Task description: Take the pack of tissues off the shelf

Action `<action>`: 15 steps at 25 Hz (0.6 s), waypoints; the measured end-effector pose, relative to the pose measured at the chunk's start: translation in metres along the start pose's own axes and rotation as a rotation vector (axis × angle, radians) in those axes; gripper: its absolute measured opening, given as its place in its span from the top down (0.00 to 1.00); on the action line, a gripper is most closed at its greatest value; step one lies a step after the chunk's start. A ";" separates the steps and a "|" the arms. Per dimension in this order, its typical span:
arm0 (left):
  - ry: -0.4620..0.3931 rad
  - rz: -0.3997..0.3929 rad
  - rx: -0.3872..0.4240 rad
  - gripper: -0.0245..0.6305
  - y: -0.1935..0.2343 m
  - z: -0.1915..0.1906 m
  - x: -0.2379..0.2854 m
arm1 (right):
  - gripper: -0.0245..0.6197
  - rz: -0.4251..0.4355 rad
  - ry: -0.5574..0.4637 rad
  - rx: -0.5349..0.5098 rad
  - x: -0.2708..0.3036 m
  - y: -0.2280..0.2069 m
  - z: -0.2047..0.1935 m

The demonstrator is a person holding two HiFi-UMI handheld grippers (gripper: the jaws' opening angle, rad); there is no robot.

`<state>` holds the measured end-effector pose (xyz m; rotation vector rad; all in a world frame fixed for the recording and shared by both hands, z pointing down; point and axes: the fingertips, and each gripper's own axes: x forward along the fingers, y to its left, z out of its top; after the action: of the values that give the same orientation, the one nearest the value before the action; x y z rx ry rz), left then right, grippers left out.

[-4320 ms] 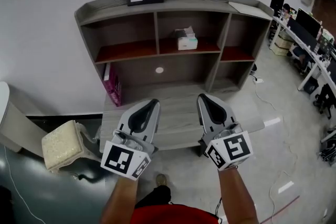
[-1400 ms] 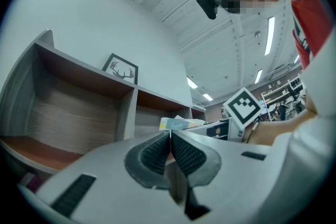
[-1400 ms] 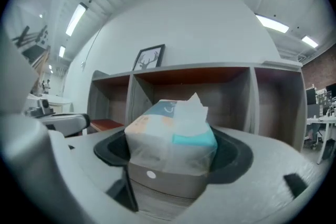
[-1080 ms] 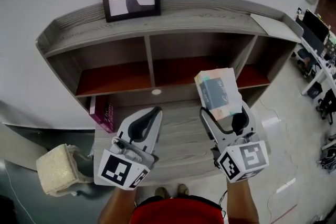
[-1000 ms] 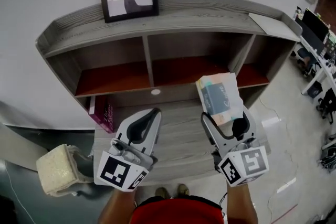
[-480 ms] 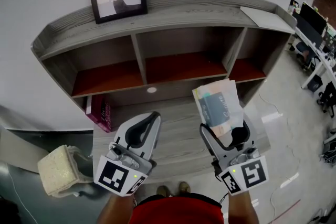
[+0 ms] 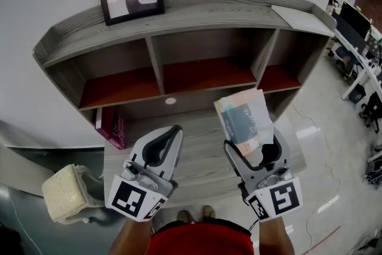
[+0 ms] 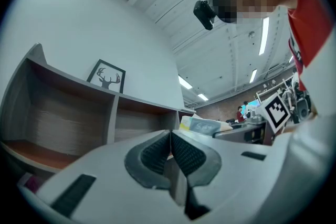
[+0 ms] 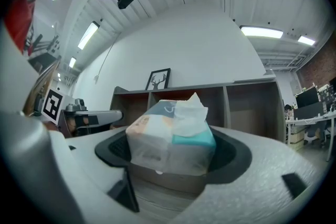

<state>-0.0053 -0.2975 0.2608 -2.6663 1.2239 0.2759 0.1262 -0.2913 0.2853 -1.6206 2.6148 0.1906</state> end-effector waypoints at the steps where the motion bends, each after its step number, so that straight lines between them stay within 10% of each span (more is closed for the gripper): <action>1: 0.001 0.001 -0.001 0.95 0.000 0.000 0.000 | 0.35 0.001 0.000 0.001 0.000 0.000 0.000; 15: 0.002 -0.005 -0.008 0.95 0.002 -0.001 0.001 | 0.35 -0.003 0.015 0.013 0.001 0.000 -0.003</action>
<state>-0.0061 -0.2996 0.2617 -2.6765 1.2191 0.2775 0.1257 -0.2930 0.2885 -1.6283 2.6185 0.1624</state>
